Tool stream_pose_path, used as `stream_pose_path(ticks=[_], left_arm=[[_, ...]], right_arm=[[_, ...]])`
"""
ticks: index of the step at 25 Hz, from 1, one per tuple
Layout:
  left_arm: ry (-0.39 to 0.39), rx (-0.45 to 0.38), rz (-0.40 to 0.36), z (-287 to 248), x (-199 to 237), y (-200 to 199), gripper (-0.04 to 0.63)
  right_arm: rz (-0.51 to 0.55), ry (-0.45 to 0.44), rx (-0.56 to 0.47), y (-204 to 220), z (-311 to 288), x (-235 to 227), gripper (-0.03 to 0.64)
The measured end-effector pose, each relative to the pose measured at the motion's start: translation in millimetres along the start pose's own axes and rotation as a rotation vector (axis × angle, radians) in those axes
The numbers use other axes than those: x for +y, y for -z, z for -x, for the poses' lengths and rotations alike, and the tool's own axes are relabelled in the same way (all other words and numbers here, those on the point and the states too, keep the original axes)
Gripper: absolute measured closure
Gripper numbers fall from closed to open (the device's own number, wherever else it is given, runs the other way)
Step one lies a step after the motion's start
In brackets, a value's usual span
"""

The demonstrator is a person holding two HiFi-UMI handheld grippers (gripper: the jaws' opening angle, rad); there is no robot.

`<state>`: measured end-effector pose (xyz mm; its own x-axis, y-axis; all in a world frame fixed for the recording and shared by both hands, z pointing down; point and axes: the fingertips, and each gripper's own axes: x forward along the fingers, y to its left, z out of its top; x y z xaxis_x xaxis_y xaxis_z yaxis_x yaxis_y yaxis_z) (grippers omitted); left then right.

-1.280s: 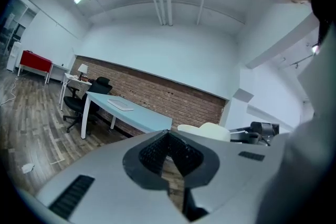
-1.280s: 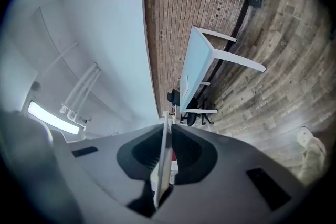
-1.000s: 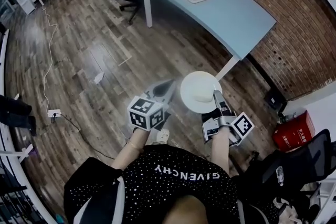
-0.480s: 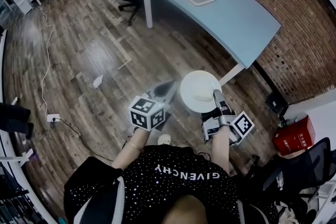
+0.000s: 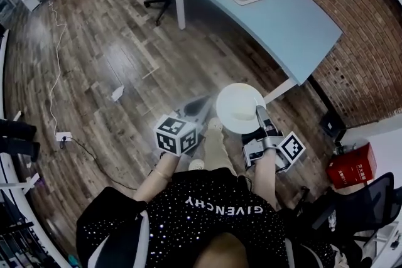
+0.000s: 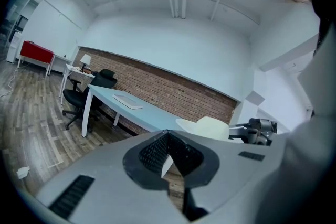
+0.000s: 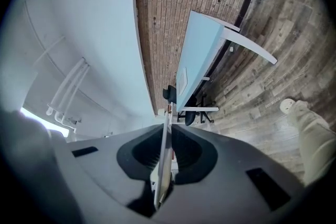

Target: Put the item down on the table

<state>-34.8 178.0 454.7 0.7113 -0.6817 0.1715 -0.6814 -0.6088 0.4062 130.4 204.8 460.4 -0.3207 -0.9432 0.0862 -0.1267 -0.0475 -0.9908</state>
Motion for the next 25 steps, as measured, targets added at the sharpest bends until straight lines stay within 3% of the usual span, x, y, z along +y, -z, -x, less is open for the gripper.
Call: stream_pose_path(ticks=[10,18,25], left_arm=[[-0.017,-0.011,-0.025,-49,26,-25,0.584],[-0.047,-0.007,-0.001,-119,68,-58,0.584],[-0.036,-0.029,0.001,-188,99,-97,0.584]], right_arm=[[-0.009,-0.032,0.028,-31,-62,5,0.578],[-0.01,-0.002,0.04,-82,-137,7,0.578],[0.015,-0.026,0.047,-125,-205,26,0.578]])
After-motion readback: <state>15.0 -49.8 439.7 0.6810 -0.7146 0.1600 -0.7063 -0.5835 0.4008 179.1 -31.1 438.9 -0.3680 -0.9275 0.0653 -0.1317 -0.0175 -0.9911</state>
